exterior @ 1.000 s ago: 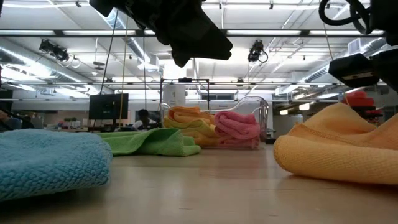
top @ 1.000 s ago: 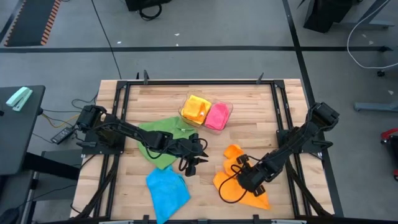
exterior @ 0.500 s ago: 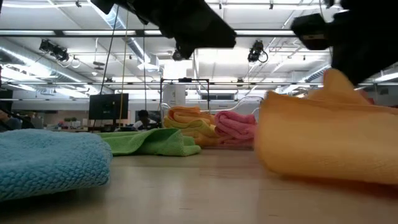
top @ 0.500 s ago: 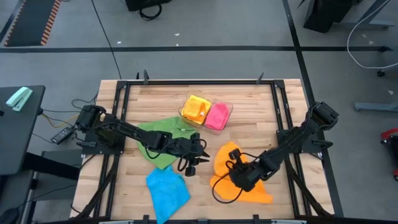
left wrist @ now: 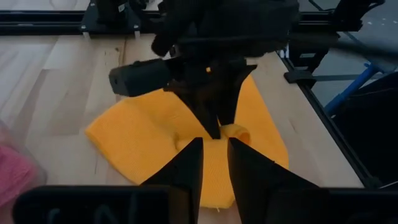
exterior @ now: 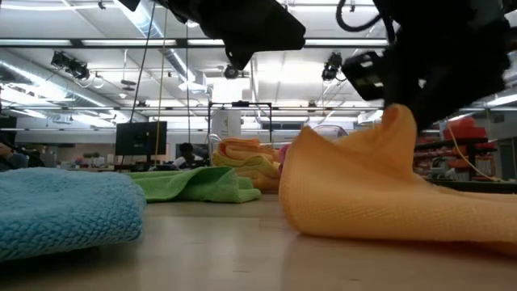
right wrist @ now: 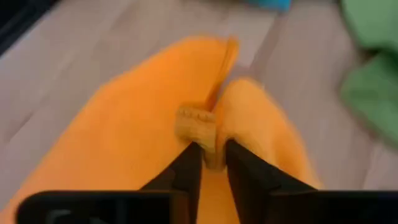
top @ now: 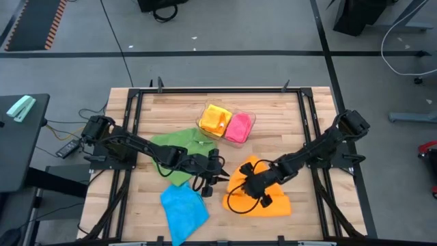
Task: Fold microfiber towels
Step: Fold the orange microfiber cloth
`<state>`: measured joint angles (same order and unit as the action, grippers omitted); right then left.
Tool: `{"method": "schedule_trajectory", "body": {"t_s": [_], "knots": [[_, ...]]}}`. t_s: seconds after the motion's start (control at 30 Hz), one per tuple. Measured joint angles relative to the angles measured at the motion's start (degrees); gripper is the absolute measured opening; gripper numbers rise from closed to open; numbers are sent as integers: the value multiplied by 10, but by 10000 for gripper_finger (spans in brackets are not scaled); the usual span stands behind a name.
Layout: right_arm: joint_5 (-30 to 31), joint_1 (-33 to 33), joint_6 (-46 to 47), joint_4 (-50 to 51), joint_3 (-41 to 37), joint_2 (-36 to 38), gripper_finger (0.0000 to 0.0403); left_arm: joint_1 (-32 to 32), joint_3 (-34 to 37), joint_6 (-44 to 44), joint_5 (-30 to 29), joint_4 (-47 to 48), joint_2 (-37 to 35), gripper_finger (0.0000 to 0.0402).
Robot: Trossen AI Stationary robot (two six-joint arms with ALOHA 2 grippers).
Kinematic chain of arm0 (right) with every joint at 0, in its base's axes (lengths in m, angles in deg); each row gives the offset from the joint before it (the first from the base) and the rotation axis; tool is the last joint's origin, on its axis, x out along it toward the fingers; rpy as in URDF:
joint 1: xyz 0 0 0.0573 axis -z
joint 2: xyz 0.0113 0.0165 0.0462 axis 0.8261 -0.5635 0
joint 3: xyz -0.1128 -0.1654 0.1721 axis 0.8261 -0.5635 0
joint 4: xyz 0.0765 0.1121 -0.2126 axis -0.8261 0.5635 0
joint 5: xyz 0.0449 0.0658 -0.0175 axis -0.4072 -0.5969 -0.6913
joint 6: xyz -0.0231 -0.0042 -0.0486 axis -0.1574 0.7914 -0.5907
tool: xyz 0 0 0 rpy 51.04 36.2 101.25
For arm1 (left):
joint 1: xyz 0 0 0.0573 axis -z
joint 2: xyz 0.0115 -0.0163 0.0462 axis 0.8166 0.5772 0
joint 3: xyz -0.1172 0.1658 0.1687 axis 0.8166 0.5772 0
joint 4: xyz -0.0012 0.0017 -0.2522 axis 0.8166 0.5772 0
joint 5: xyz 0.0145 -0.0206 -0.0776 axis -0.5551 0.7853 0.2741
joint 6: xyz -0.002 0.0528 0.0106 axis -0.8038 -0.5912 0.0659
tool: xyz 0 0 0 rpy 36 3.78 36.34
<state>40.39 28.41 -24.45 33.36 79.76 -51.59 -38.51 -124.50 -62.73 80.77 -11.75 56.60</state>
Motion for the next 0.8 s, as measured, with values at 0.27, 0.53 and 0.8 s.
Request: {"method": "schedule_trajectory", "body": {"t_s": [0.27, 0.53, 0.8], "knots": [[43, -49, 77, 119, 38, 0, 159, 0, 0, 12, 0, 0, 2, 75], [20, -85, 145, 5, -33, 0, 167, -4, 0, 26, 1, -6, 56, 77], [20, -144, 244, -36, -101, 0, 165, -30, 0, 42, 0, -50, 92, 69]]}}
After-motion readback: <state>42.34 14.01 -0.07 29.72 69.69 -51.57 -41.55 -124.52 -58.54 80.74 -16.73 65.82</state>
